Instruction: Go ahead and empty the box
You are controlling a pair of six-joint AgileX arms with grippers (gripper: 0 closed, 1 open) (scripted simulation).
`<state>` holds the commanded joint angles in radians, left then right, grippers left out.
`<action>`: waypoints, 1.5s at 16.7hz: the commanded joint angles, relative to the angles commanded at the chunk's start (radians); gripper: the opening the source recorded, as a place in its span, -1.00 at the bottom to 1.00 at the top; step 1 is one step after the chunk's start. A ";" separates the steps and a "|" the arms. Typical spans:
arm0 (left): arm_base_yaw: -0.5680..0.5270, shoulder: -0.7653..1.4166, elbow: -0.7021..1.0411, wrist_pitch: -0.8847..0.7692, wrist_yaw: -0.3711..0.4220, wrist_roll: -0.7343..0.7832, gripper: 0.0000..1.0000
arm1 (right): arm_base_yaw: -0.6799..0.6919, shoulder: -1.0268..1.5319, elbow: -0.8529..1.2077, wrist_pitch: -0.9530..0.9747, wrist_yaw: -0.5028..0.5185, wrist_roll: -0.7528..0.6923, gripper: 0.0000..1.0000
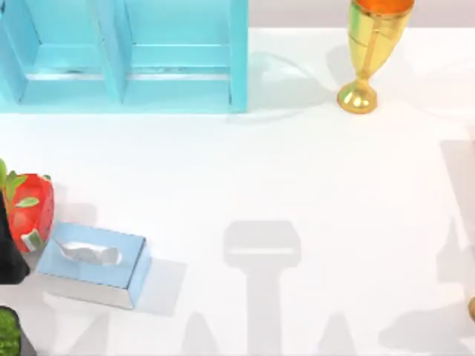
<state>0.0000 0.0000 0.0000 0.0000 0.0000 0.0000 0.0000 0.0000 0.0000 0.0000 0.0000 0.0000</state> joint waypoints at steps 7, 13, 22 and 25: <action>0.000 0.000 0.000 0.000 0.000 0.000 1.00 | -0.062 0.160 0.154 -0.145 0.001 -0.066 1.00; 0.000 0.000 0.000 0.000 0.000 0.000 1.00 | -0.216 0.677 0.560 -0.533 -0.003 -0.221 1.00; 0.000 0.000 0.000 0.000 0.000 0.000 1.00 | -0.451 1.444 1.142 -1.106 -0.005 -0.447 1.00; 0.000 0.000 0.000 0.000 0.000 0.000 1.00 | -0.495 1.577 1.259 -1.207 -0.004 -0.491 1.00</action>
<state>0.0000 0.0000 0.0000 0.0000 0.0000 0.0000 -0.4946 1.5769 1.2593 -1.2069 -0.0044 -0.4908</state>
